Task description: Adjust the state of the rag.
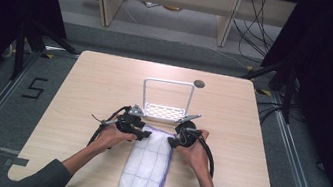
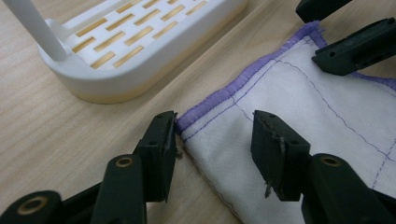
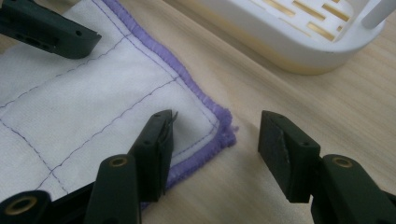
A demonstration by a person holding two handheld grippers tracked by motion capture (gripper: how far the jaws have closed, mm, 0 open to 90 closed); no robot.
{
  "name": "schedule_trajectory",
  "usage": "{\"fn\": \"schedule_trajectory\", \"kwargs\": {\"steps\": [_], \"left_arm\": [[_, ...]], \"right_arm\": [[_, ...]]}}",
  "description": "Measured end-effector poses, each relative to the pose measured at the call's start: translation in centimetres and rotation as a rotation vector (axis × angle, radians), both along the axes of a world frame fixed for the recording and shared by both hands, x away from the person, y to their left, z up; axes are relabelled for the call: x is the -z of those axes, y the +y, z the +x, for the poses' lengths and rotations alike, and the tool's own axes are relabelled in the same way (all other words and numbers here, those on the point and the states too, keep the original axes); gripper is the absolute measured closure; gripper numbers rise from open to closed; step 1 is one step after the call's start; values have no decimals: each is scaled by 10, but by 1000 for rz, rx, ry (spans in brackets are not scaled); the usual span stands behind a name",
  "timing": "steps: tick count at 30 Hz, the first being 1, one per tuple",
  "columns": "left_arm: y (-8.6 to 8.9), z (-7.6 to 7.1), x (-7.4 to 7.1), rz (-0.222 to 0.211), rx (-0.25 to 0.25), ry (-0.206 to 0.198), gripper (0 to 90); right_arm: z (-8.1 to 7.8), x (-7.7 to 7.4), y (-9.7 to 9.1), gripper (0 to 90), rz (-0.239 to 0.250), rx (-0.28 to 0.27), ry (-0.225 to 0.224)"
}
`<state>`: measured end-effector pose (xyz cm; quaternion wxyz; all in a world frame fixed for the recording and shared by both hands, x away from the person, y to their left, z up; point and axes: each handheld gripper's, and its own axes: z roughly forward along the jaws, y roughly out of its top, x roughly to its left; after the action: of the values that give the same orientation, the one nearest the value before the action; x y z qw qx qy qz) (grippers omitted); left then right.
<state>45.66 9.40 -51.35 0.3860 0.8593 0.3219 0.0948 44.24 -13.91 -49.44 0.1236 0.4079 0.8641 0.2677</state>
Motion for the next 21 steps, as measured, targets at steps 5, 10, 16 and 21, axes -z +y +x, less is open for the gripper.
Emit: {"fn": "schedule_trajectory", "kwargs": {"steps": [5,10,16,21], "left_arm": [[-1,-1,-1,-2,15,8,583],[-2,-3,-1,-10,39,14,706],[-3,-5,0,-14,57,6,775],[-3,-5,-1,-15,62,-1,801]], "right_arm": [[-2,0,3,464,-8,27,8],[-3,0,3,491,7,57,37],[-1,2,1,580,38,12,22],[-2,1,3,712,57,-10,30]]}}
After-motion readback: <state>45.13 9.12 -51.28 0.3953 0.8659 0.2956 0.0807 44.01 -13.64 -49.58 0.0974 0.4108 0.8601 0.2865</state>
